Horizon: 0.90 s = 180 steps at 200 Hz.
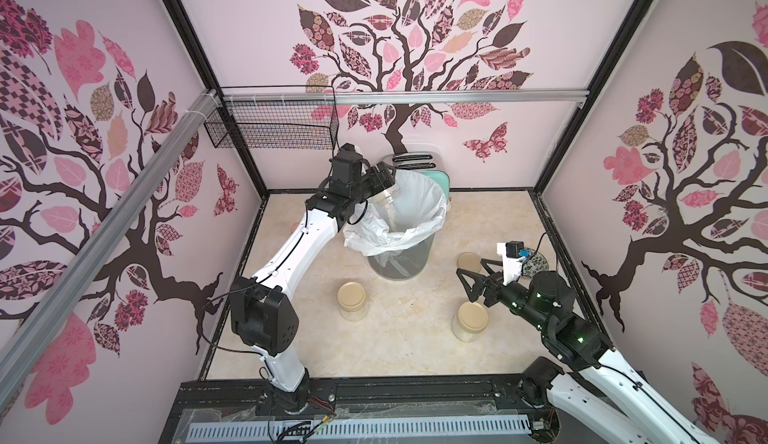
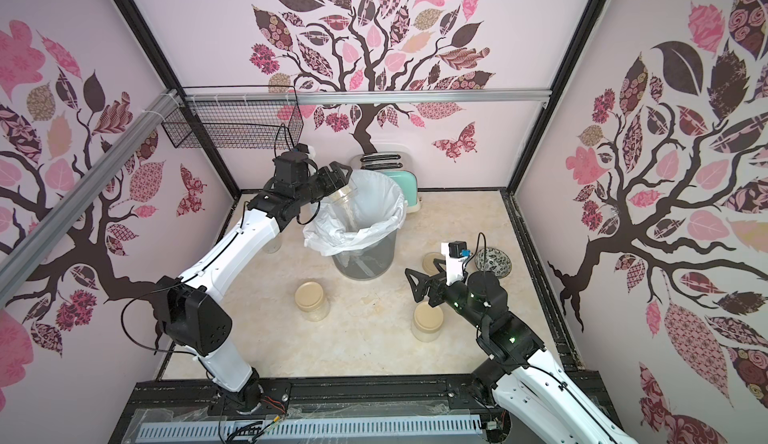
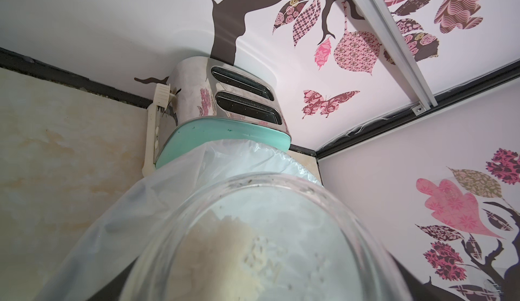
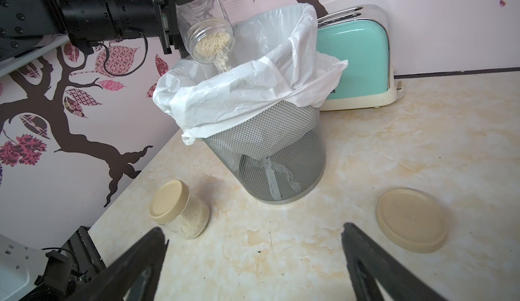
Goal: Empty moldy rice from jars
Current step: Pour the moldy rice from the jar into the trash bin.
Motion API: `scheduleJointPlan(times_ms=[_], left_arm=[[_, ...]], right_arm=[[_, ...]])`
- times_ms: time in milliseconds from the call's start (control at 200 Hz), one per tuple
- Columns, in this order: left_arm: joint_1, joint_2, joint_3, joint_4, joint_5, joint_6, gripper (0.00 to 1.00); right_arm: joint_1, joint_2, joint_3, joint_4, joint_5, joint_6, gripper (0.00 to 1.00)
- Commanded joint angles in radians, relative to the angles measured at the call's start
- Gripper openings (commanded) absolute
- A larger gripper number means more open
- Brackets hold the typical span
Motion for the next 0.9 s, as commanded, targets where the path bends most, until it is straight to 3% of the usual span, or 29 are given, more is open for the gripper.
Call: scheduleJointPlan(times_ms=[0, 585, 895], left_arm=[[-0.023, -0.062, 0.051, 0.062, -0.044, 0.080, 0.63], [-0.085, -0.097, 0.032, 0.101, -0.163, 0.340, 0.62], [-0.162, -0.146, -0.045, 0.215, -0.259, 0.599, 0.63]], right_arm=[[-0.002, -0.007, -0.012, 0.003, -0.006, -0.002, 1.00], [-0.002, -0.012, -0.035, 0.010, -0.011, 0.013, 1.00], [-0.002, -0.008, -0.044, 0.026, -0.012, 0.020, 1.00]])
